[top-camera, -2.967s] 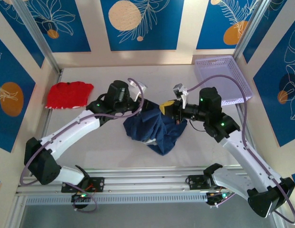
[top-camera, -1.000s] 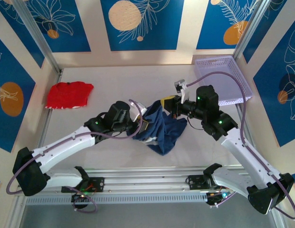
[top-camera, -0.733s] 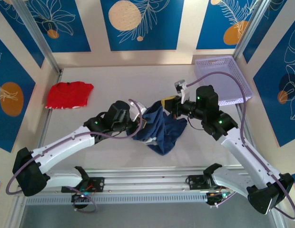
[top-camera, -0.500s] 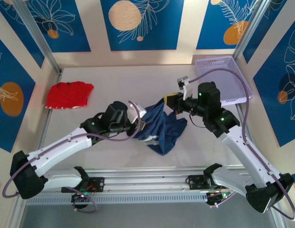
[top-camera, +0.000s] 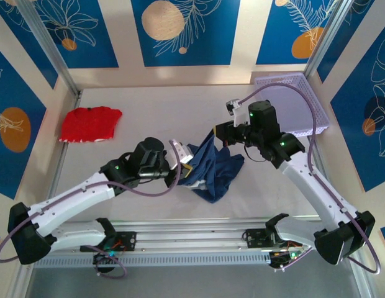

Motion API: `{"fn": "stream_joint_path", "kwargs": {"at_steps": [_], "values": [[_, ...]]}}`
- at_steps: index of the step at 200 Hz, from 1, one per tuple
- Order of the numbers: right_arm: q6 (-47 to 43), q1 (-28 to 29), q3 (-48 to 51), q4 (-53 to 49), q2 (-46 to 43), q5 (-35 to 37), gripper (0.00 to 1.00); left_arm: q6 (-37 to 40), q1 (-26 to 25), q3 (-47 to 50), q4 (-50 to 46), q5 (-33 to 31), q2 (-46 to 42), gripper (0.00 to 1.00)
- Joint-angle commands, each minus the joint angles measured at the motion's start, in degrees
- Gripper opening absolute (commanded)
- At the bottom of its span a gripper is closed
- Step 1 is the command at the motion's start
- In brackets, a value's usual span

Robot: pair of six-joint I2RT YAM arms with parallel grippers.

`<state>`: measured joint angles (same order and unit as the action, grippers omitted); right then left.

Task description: Fold the inside-out t-shirt

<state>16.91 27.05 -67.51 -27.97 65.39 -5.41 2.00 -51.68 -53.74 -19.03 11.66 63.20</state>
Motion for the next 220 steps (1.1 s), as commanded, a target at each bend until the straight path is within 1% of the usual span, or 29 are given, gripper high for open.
{"fn": "stream_joint_path", "kwargs": {"at_steps": [1, 17, 35, 56, 65, 70, 79, 86, 95, 105, 122, 135, 147, 159, 170, 179, 193, 204, 220], "values": [[-0.72, 0.50, -0.50, -5.39, -0.74, 2.16, 0.00, 1.08, -0.49, 1.15, -2.54, -4.51, -0.23, 0.00], [1.42, 0.85, 2.33, -9.46, -2.21, 3.90, 0.00, 0.28, -1.31, 2.14, -3.58, -3.17, 1.32, 0.00], [6.24, 1.08, 7.96, -13.67, -5.06, 6.39, 0.00, -1.25, -4.04, 4.18, -1.05, -0.19, 4.36, 0.04], [12.82, 1.08, 16.57, -13.52, -7.90, 7.53, 0.00, -3.32, -8.48, 4.38, 2.89, 0.72, 11.53, 0.07], [15.57, 1.08, 20.37, -12.37, -8.53, 7.96, 0.00, -3.98, -10.17, 3.30, 4.00, 0.73, 15.42, 0.10], [16.73, 0.99, 22.14, -11.57, -8.73, 8.54, 0.00, -4.31, -11.05, 2.43, 4.35, 0.67, 17.63, 0.12], [18.38, 0.83, 24.75, -10.30, -9.04, 10.36, 0.05, -4.87, -12.12, 0.82, 4.70, 0.42, 21.40, 0.18], [18.83, 0.58, 25.99, -9.52, -9.25, 11.89, 0.10, -5.13, -12.76, -0.63, 4.48, 0.93, 23.65, 0.27], [18.89, 0.37, 26.38, -9.05, -9.69, 13.70, 0.19, -5.33, -13.17, -1.89, 4.44, 2.24, 25.30, 0.38], [18.58, 0.42, 26.19, -8.67, -10.56, 16.05, 0.26, -5.09, -13.21, -2.17, 4.49, 3.60, 24.90, 0.46], [17.06, 0.64, 26.17, -5.22, -12.08, 16.62, 0.35, -4.47, -12.70, -0.46, 4.70, 2.18, 20.66, 0.56], [15.99, 0.72, 25.98, -1.42, -10.96, 15.65, 0.38, -4.97, -10.47, 2.25, 5.62, 0.99, 15.85, 0.63], [14.63, 0.73, 24.68, 2.77, -6.59, 14.31, 0.41, -7.21, -6.30, 5.31, 7.41, -0.57, 11.37, 0.68], [13.09, 0.49, 22.16, 5.96, -0.37, 13.51, 0.43, -12.18, -0.44, 7.98, 9.05, -4.65, 7.71, 0.74], [11.66, 0.01, 19.12, 7.59, 5.28, 13.66, 0.45, -18.89, 6.54, 9.35, 9.39, -8.06, 6.05, 0.78], [10.18, -0.67, 16.36, 8.50, 9.97, 14.24, 0.48, -24.01, 12.00, 9.70, 8.66, -9.06, 6.26, 0.78], [7.92, -2.09, 11.79, 8.66, 16.83, 15.77, 0.52, -29.16, 18.74, 8.78, 7.17, -6.64, 9.17, 0.79], [6.33, -3.19, 8.37, 8.03, 21.67, 16.85, 0.55, -30.47, 21.38, 7.61, 7.02, -4.03, 12.50, 0.79], [5.02, -4.64, 4.44, 5.87, 27.26, 17.15, 0.57, -31.18, 22.49, 5.58, 7.36, -1.86, 17.38, 0.80]]}}
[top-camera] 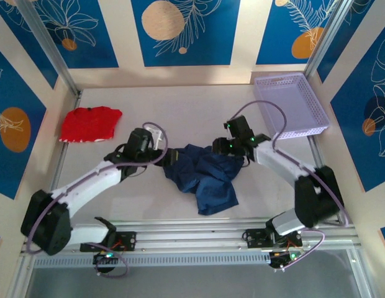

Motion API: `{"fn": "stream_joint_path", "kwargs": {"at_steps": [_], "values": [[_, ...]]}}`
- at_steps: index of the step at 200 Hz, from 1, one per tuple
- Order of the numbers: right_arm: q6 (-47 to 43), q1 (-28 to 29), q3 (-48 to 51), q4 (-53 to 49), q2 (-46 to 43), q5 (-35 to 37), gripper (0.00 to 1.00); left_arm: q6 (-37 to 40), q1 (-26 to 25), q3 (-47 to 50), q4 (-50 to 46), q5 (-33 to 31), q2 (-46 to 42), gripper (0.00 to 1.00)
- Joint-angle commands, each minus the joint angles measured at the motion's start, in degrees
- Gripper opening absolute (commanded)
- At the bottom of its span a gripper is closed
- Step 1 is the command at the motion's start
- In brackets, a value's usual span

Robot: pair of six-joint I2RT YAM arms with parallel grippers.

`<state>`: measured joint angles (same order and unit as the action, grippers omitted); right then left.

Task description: Fold the inside-out t-shirt

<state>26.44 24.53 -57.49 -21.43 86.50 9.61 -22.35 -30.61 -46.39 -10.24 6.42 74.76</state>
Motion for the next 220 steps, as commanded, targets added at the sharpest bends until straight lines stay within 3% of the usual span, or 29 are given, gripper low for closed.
{"fn": "stream_joint_path", "kwargs": {"at_steps": [1, 50, 63, 70, 92, 105, 120, 167, 201, 211, 220], "values": [[-4.51, -2.13, -5.57, -0.67, 6.15, 2.13, 0.57, -6.83, 1.43, -1.86, -1.39, 3.54, 6.04, 0.80], [-4.58, -1.85, -7.43, -2.15, 14.67, -3.73, 0.61, -8.62, 0.46, -5.57, 2.80, 11.62, 19.97, 0.79], [-3.90, -1.27, -6.97, -1.11, 15.81, -6.31, 0.55, -9.33, -0.38, -5.96, 4.24, 12.61, 22.21, 0.74], [-3.61, -1.32, -6.85, -0.39, 16.12, -7.96, 0.49, -10.06, -0.59, -5.99, 5.67, 13.53, 23.01, 0.68], [-2.60, -2.61, -7.96, 2.25, 16.02, -12.56, 0.13, -11.40, -0.59, -6.62, 8.80, 13.91, 24.37, 0.47], [-2.61, -3.62, -9.63, 4.07, 14.55, -13.85, 0.01, -10.76, -0.20, -7.79, 10.85, 13.54, 24.15, 0.23], [-3.00, -4.70, -12.33, 6.32, 12.07, -15.16, 0.00, -9.71, 1.27, -9.46, 13.90, 13.32, 22.53, 0.00], [-5.08, -7.48, -19.90, 9.57, -2.87, -17.14, 0.00, -2.07, 3.93, -18.33, 13.29, 10.96, 3.99, 0.00], [-5.95, -6.89, -11.25, 7.86, -16.64, -14.63, 0.00, 0.02, 3.55, -13.21, 11.85, 14.54, -7.91, 0.00], [-5.73, -6.46, -6.21, 7.02, -20.80, -12.70, 0.10, 0.19, 3.25, -9.43, 10.95, 15.94, -10.56, 0.10], [-5.24, -6.05, -1.14, 5.76, -24.66, -10.49, 0.22, 0.92, 2.81, -6.04, 8.89, 17.13, -12.58, 0.29]]}}
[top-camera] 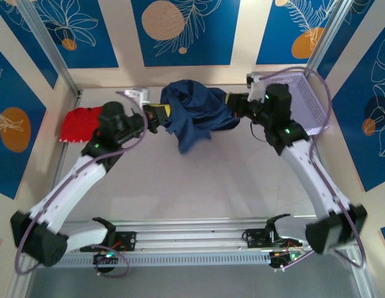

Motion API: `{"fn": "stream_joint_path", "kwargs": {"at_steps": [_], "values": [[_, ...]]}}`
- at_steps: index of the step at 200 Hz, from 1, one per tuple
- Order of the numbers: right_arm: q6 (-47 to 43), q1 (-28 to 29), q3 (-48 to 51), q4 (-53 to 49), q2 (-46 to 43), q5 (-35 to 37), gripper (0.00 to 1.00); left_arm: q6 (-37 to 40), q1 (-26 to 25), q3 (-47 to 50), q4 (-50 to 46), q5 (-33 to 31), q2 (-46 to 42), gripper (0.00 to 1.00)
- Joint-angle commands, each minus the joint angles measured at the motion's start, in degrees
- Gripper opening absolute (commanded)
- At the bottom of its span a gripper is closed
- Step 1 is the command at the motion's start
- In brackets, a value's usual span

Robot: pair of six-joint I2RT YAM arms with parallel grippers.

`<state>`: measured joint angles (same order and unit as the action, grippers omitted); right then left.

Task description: Fold the inside-out t-shirt

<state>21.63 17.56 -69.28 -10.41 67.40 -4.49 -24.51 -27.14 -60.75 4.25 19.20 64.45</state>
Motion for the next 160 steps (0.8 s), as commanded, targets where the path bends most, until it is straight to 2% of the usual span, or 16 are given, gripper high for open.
{"fn": "stream_joint_path", "kwargs": {"at_steps": [1, 3, 30, 40, 48, 75, 118, 146, 160], "values": [[-0.35, 0.95, 11.17, -5.42, -5.98, 3.87, 0.23, 3.21, -0.70, 8.78, -5.85, 4.43, -2.46, 0.31], [-0.13, 1.10, 12.82, -5.98, -7.15, 4.48, 0.28, 3.34, -0.78, 9.46, -6.61, 4.55, -2.87, 0.34], [2.62, 1.93, 25.48, -8.95, -15.92, 7.63, 0.53, 4.71, -1.43, 19.24, -13.16, 4.37, -7.98, 0.56], [3.36, 1.95, 28.68, -8.28, -17.26, 7.26, 0.58, 4.50, -1.52, 21.56, -14.36, 2.61, -9.31, 0.67], [3.98, 2.12, 30.46, -6.57, -16.94, 5.31, 0.59, 4.28, -1.52, 22.50, -15.30, 0.72, -9.76, 0.71], [4.07, 4.61, 29.98, -3.63, -10.21, 2.81, 0.61, 2.24, -2.64, 21.26, -18.32, -3.55, -6.89, 0.73], [2.95, 8.34, 23.72, 0.21, 4.33, 4.42, 0.61, -1.56, -13.71, 16.81, -19.87, -16.42, 3.53, 0.73], [1.55, 9.91, 17.79, -1.07, 13.70, 5.32, 0.61, -5.36, -14.06, 15.74, -24.52, -24.18, 7.87, 0.74], [1.31, 10.79, 16.28, -0.22, 16.21, 4.15, 0.61, -5.80, -13.69, 17.50, -23.88, -24.75, 6.54, 0.74]]}}
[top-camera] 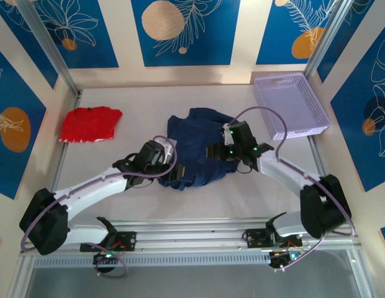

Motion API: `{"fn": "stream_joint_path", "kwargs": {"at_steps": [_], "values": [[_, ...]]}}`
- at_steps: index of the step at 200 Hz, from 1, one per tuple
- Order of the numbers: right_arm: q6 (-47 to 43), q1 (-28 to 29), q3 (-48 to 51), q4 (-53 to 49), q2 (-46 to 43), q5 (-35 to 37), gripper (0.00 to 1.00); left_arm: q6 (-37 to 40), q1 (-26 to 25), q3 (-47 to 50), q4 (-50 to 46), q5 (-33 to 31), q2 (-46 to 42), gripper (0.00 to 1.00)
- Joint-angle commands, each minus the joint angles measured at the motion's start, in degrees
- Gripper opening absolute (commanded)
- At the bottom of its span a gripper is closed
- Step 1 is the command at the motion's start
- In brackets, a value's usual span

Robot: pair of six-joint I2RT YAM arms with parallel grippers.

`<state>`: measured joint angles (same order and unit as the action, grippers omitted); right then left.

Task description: Fold the inside-out t-shirt

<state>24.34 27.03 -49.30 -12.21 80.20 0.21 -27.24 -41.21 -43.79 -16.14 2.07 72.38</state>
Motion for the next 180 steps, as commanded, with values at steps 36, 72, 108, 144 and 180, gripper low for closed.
{"fn": "stream_joint_path", "kwargs": {"at_steps": [36, 72, 108, 144, 180], "values": [[-0.14, 6.33, -9.29, 3.68, 12.83, -7.89, 0.61, -4.50, 4.34, 4.29, -2.50, -2.96, -2.34, 0.76], [1.49, 11.30, -14.35, 4.43, 21.53, -8.32, 0.61, -5.77, 5.66, 6.73, -1.36, -0.51, -2.45, 0.76], [1.78, 11.32, -18.86, 3.03, 26.49, -9.31, 0.20, -6.18, 5.71, 8.92, -0.52, -1.24, -5.35, 0.76], [3.03, 6.86, -16.27, 1.76, 12.40, -11.88, 0.00, -3.89, 3.91, 11.76, 1.05, 0.94, -15.11, 0.77], [9.32, 1.08, -12.97, 4.51, 2.32, -19.21, 0.00, -2.92, -0.43, 13.10, 9.27, 1.89, -18.39, 0.78]]}}
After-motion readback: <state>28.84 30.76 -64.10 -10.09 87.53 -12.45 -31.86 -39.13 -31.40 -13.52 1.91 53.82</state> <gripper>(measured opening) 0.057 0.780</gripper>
